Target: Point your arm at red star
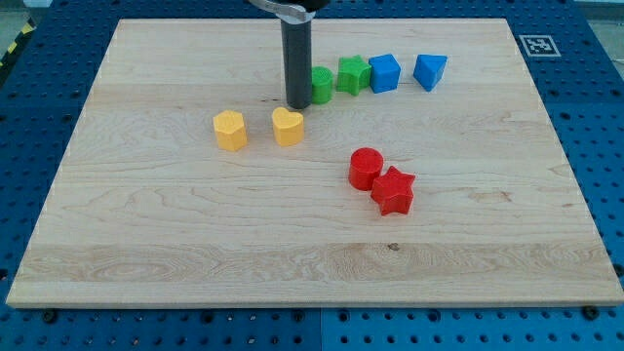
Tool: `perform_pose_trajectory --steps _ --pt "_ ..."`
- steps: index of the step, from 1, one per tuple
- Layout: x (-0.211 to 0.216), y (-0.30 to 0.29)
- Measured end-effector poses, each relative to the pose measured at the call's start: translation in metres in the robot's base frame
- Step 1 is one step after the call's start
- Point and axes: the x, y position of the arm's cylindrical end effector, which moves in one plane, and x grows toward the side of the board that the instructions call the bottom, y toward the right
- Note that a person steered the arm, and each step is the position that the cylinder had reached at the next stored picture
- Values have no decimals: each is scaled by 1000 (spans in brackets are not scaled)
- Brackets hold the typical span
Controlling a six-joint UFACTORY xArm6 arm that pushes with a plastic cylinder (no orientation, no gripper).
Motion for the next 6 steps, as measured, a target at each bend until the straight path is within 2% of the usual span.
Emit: perform_pose_trajectory --steps 2,4,5,6 --pt "1 10" --pt "32 89" --pt "88 142" --pt "163 174"
